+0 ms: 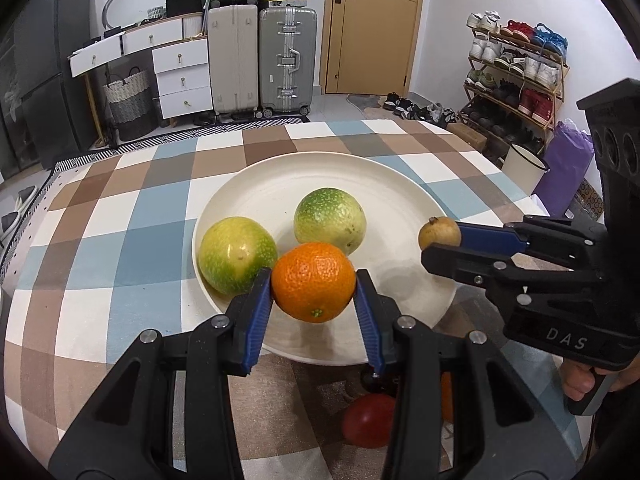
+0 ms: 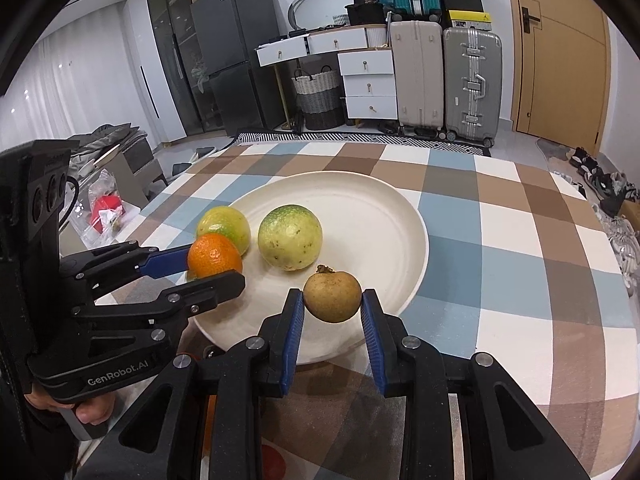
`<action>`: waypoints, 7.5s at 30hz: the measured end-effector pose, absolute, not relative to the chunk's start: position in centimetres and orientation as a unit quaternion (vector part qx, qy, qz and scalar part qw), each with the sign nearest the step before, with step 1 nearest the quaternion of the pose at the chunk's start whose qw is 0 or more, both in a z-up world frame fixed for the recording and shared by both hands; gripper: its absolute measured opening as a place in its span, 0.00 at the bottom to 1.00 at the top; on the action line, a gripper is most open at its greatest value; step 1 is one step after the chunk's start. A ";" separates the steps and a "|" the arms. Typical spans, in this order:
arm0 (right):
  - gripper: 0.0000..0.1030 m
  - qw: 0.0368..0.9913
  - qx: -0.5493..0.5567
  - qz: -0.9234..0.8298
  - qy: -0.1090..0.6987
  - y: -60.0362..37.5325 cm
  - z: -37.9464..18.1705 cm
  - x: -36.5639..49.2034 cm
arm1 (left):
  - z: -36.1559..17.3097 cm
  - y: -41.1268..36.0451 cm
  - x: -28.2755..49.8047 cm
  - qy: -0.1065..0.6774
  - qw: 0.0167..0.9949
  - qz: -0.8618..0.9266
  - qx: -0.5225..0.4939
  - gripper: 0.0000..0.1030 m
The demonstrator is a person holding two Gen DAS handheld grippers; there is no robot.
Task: Organize fruits
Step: 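Lower the orange and pear onto the plate and open both grippers, then move both grippers back toward the tomatoes and second orange, then grasp the second orange with the right gripper while the left gripper grasps a red tomato, then place the orange and tomato on the plate and open both grippers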
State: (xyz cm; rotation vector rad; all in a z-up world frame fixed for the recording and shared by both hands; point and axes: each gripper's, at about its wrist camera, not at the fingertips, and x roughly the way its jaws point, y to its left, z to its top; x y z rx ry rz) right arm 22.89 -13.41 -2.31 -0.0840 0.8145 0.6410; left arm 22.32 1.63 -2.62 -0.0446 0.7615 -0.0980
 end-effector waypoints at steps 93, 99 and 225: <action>0.38 0.823 -0.006 0.392 0.411 -14.3 -3.0 15.7 | -3.6 3.4 13.5 0.389 0.920 -0.012 -0.052 0.99; 0.39 0.834 0.006 0.378 0.401 -15.4 -2.3 15.8 | -3.8 2.9 13.9 0.398 0.916 -0.012 -0.047 0.99; 0.80 0.886 0.002 0.301 0.353 -15.4 0.1 22.7 | -0.6 4.3 18.4 0.328 0.943 -0.007 -0.055 0.83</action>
